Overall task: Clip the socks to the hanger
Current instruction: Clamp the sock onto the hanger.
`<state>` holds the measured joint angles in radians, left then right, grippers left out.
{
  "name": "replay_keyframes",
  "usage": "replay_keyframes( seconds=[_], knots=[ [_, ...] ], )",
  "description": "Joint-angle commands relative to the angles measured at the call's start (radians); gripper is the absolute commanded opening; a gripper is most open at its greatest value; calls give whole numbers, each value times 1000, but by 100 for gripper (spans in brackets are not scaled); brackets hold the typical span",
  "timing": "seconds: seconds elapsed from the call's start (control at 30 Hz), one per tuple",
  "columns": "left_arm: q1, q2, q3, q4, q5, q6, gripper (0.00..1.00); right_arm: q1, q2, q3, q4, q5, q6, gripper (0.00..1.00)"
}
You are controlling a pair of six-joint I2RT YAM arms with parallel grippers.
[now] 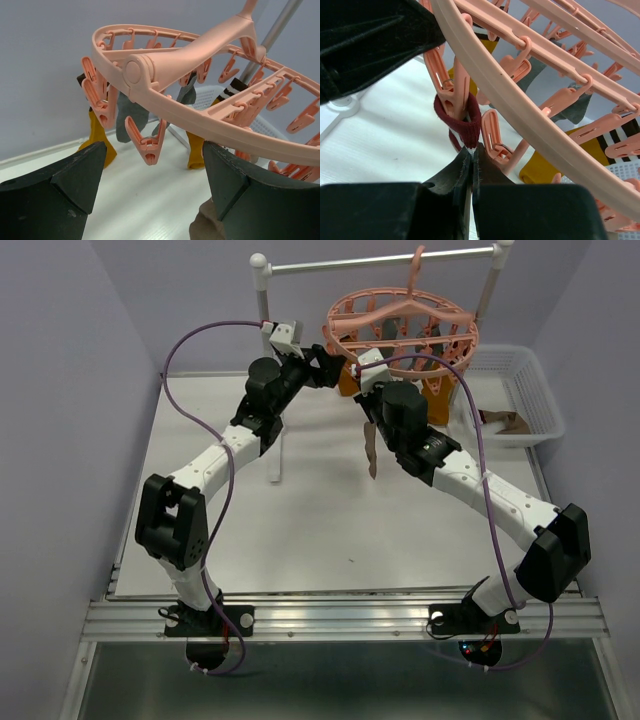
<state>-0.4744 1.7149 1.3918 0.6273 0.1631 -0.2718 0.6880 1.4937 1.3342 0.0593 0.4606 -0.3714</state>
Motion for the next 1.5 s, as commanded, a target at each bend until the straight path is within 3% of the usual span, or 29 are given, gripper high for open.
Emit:
replay_keyframes(
  seconds=[0.0,0.3,0.97,1.47],
  knots=[
    [46,-17,36,52,104,-3,89,-2,-9,48,31,18,-17,1],
    [54,-12,32,91,202,2,89,-2,-10,42,37,23,-27,1],
    [46,81,144,98,142,-64,88,-2,-49,14,53,13,-27,1],
    [-4,81,167,72,9,-24,76,-2,-55,-1,57,23,-31,1]
  ],
)
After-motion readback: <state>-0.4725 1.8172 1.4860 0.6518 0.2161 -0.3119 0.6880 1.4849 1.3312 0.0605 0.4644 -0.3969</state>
